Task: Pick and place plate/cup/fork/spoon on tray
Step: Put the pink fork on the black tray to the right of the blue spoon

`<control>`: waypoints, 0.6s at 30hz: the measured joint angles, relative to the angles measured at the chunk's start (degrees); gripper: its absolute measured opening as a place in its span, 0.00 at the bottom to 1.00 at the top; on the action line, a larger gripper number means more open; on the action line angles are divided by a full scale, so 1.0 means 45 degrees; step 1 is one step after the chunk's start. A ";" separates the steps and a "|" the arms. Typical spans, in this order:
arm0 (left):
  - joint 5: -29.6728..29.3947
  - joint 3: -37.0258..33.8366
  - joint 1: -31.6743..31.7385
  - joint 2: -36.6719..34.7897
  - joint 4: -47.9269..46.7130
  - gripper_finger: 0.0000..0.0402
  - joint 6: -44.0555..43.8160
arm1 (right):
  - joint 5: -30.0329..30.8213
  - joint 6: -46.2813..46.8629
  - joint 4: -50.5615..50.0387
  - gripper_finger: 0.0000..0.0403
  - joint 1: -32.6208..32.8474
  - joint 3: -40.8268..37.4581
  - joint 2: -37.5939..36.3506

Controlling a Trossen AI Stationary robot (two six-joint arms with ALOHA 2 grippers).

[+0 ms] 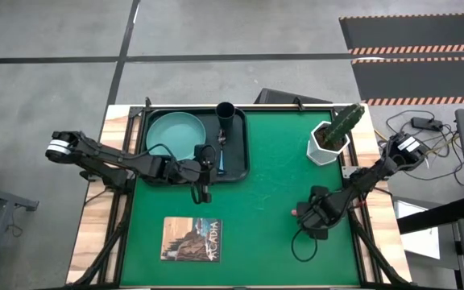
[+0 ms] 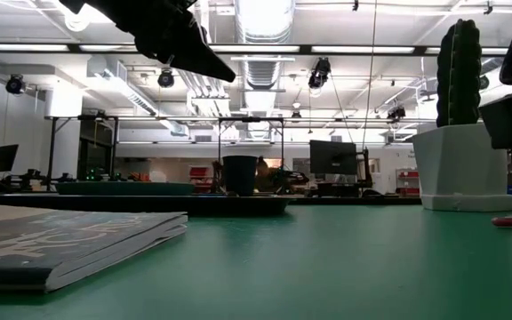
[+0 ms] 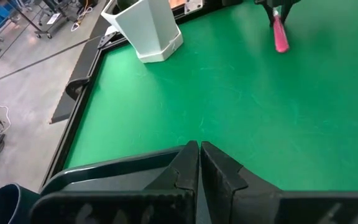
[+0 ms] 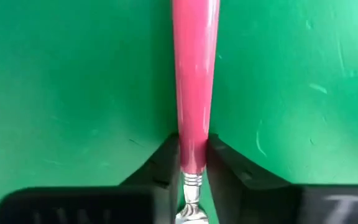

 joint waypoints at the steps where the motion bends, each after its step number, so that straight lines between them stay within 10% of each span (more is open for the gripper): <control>1: 0.0000 0.0000 0.0000 0.0032 0.0040 0.00 -0.0080 | 0.0002 -0.0114 0.0055 0.10 0.0000 0.0073 -0.0005; 18: 0.1474 -0.0045 -0.0081 0.0432 0.0765 0.00 -0.1046 | 0.2932 -0.2904 -0.0480 0.07 -0.0005 0.3233 0.0197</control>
